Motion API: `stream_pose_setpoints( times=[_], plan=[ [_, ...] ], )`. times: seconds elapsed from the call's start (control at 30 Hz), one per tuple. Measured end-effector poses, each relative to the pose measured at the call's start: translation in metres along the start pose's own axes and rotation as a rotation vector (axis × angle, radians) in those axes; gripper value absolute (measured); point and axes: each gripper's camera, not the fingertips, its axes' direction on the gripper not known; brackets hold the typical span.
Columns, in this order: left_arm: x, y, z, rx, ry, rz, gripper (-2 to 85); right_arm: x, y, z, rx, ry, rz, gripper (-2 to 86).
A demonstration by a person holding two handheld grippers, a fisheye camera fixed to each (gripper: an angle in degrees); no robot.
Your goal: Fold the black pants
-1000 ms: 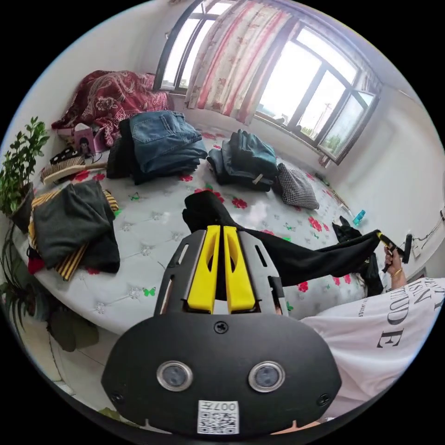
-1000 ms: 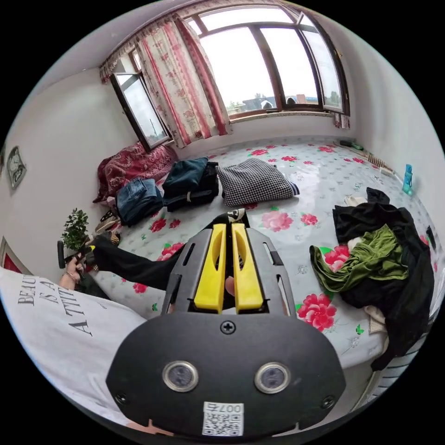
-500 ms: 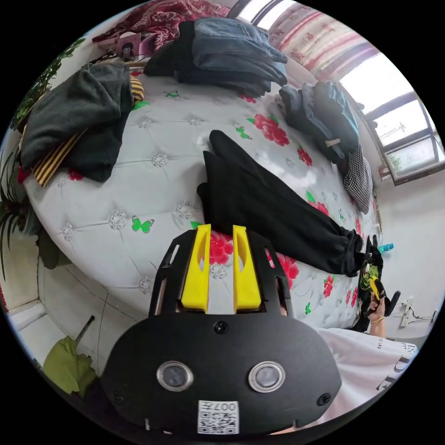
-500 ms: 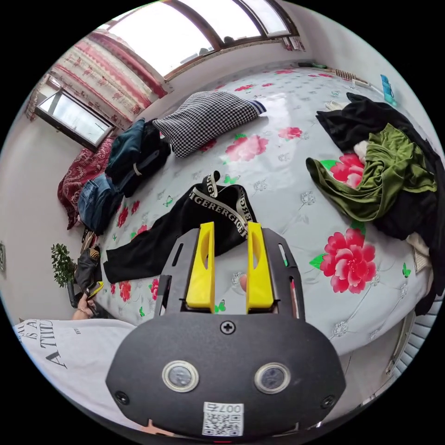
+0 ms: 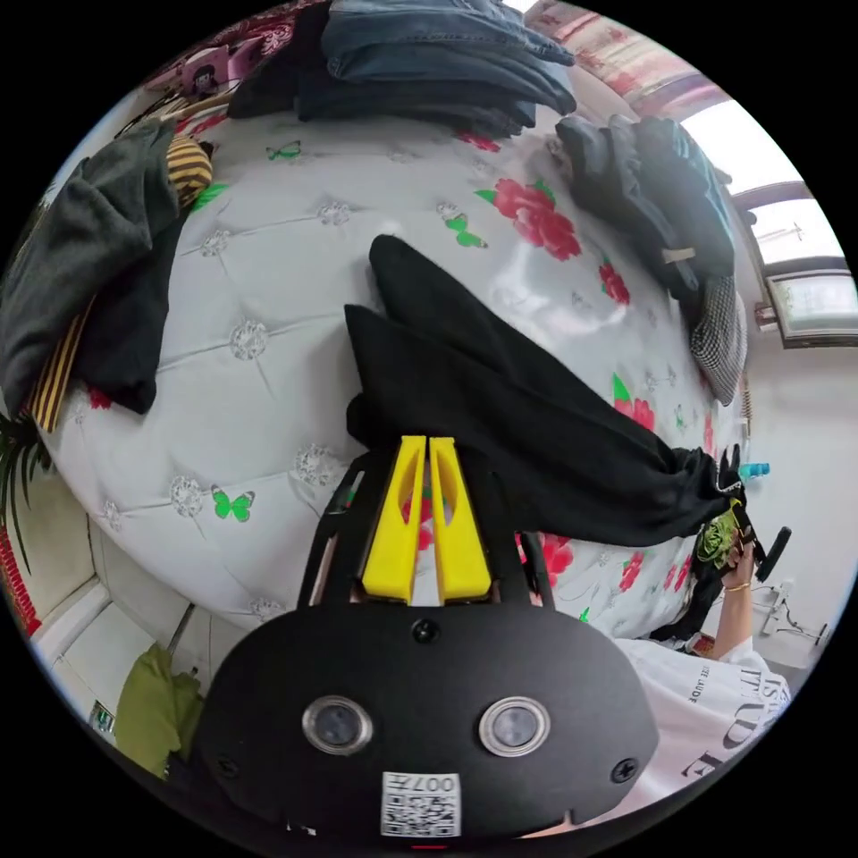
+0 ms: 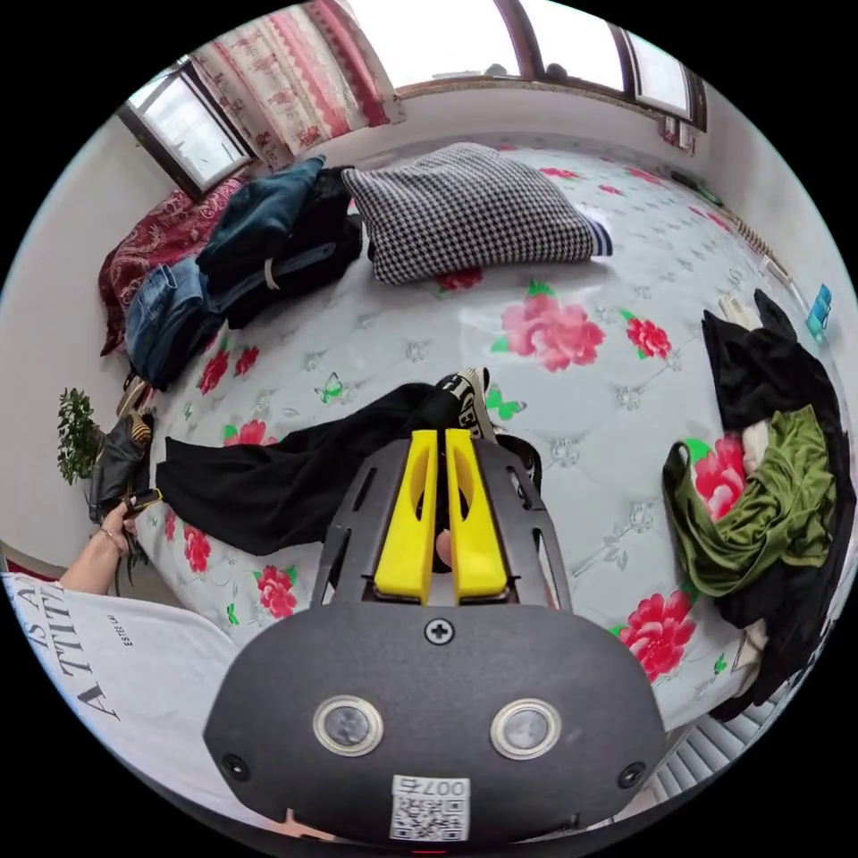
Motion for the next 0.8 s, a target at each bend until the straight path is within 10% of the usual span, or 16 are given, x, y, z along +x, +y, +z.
stream_pose_setpoints(
  times=[0.43,0.8],
  plan=[
    [0.056,0.020,-0.243,0.550,0.210,0.341,-1.0,0.014,-0.033,-0.227,0.441,-0.175,-0.188,-0.1],
    [0.020,0.098,-0.044,-0.099,0.053,0.188,-1.0,0.154,0.128,-0.059,-0.085,-0.145,0.269,-0.1]
  ],
)
